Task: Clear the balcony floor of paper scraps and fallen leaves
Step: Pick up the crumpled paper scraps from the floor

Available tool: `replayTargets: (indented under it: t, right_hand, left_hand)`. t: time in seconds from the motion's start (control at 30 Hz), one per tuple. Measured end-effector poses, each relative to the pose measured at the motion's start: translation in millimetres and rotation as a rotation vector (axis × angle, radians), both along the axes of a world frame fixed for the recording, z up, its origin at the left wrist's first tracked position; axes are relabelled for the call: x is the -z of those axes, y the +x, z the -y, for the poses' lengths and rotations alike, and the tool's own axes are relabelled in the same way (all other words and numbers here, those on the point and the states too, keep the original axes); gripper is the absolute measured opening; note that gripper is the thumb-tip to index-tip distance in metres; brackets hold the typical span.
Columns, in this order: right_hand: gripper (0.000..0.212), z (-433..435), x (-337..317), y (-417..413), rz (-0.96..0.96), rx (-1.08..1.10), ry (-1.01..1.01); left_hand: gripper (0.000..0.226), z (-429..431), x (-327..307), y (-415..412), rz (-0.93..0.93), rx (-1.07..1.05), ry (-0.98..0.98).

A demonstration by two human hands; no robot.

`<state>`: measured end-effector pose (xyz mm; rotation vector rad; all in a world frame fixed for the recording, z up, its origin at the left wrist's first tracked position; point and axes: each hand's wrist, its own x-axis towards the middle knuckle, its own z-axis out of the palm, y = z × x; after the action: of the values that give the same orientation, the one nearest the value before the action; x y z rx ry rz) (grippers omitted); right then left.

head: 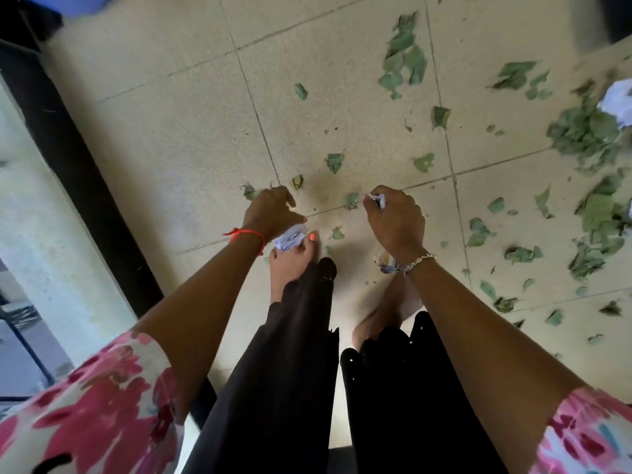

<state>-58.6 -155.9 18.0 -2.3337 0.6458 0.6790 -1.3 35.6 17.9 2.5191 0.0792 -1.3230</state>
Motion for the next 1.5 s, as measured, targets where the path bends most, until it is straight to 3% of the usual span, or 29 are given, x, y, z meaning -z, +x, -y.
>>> replayTargets:
  t: [0.1,0.23,0.33,0.47,0.67,0.73,0.8,0.83,0.87,0.93,1.07,1.17,1.27,1.4,1.5]
  right_hand:
    - [0.021,-2.4,11.5,-1.0,0.021,0.022,-0.004]
    - [0.023,-1.9,26.5,-4.4,0.006,0.034,-0.032]
    - [0.024,-0.3,35.1,-3.9,0.003,0.022,-0.036]
    - [0.023,1.6,26.5,1.0,-0.017,-0.027,-0.055]
    - [0.026,1.4,-60.8,29.1,-0.077,-0.254,-0.131]
    - [0.024,-4.5,-98.8,48.4,-0.095,-0.326,-0.139]
    - [0.027,-17.8,-139.7,79.5,-0.075,-0.332,-0.106]
    - [0.029,-25.7,-159.8,97.9,-0.062,-0.317,-0.077]
    - [0.031,-35.1,-180.1,119.3,-0.05,-0.291,-0.04]
    - [0.037,-57.5,-210.3,162.8,0.002,-0.181,0.069]
    - [0.046,-124.1,-252.9,261.0,0.133,0.352,0.374]
    - [0.041,-180.2,-269.3,339.1,0.138,0.594,0.499]
    - [0.038,-225.0,-273.9,402.1,0.199,0.67,0.55]
    - [0.028,-273.0,-256.5,454.5,0.216,0.625,0.663]
    - [0.028,-296.4,-241.4,465.0,0.179,0.431,0.674]
  left_hand:
    - [0.054,11.1,17.3,6.8,0.091,-0.045,0.038]
    - [0.058,17.9,36.4,13.8,0.105,-0.044,0.149]
    - [0.05,19.0,47.0,15.4,0.112,-0.012,0.183]
    - [0.024,7.2,44.6,19.2,0.061,-0.001,0.075]
    - [0.027,-17.8,-49.8,43.3,-0.109,-0.339,-0.003]
    - [0.032,-28.1,-91.1,53.5,-0.075,-0.472,-0.1]
    - [0.012,-50.9,-128.4,80.8,-0.188,-0.667,-0.201]
    - [0.01,-61.5,-147.7,94.1,-0.134,-0.739,-0.198]
    - [0.016,-68.6,-172.2,109.2,-0.185,-0.806,-0.166]
    - [0.03,-81.0,-208.3,132.8,-0.095,-1.01,-0.17]
    - [0.026,-111.0,-263.7,207.8,0.095,-1.261,-0.228]
    - [0.028,-137.6,-278.3,266.6,0.178,-1.359,-0.287]
    - [0.03,-168.0,-273.1,318.1,0.255,-1.679,-0.299]
    - [0.026,-198.2,-238.1,363.7,0.178,-1.591,-0.241]
    - [0.036,-215.0,-209.4,374.9,0.088,-1.508,-0.229]
